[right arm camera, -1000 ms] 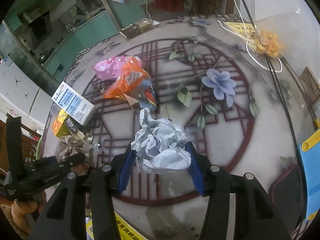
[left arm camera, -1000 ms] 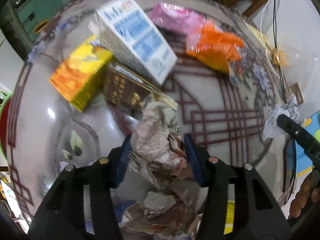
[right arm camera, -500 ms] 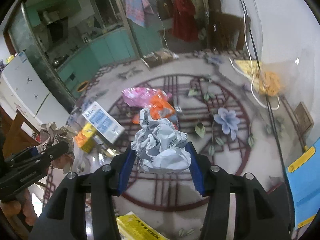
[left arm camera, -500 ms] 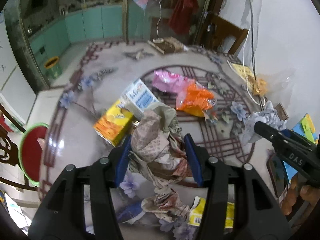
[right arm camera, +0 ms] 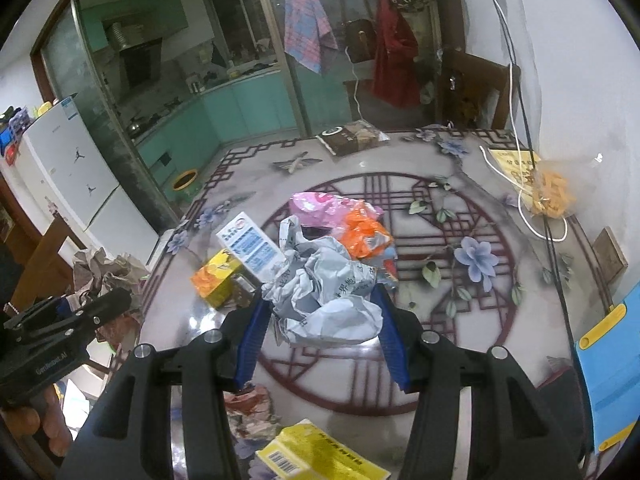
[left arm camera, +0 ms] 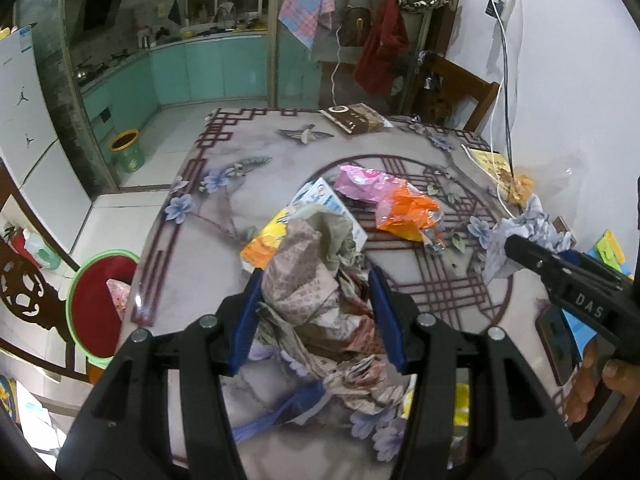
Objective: Collect trash
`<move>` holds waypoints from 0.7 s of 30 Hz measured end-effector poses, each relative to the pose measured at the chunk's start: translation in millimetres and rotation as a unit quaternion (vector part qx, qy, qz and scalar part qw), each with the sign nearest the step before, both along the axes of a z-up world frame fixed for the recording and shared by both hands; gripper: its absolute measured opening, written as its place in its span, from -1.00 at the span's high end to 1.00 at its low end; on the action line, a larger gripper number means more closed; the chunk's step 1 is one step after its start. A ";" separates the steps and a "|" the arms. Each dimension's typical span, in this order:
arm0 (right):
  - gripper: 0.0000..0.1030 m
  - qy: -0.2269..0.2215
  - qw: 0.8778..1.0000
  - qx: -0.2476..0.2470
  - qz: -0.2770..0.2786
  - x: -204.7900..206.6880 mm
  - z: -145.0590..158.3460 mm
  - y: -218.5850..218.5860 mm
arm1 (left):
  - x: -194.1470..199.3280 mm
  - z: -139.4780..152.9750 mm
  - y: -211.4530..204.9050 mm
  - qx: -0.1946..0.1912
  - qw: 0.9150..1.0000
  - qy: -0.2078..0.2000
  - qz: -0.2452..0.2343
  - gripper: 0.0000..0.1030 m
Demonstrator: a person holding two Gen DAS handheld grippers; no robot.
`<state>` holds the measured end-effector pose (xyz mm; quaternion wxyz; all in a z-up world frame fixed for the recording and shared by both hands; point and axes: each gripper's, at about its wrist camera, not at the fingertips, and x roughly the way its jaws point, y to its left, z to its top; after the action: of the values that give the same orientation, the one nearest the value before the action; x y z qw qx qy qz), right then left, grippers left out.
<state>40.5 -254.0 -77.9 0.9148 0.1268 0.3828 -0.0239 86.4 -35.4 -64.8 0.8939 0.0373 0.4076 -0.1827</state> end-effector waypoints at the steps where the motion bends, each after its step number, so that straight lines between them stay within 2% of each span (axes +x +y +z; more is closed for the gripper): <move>1: 0.03 -0.001 1.000 -0.001 0.001 -0.1 0.4 2.2 | -1.0 -0.1 4.4 0.000 1.000 0.000 0.002 0.02; 21: 0.03 -0.005 1.000 -0.015 0.027 17.5 7.0 85.0 | 9.2 -2.0 94.9 -0.011 0.999 0.002 0.035 0.02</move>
<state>57.9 -169.0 -71.0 0.9188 0.1034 0.3810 -0.0045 95.6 59.5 -66.8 0.8994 0.0126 0.4083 -0.1556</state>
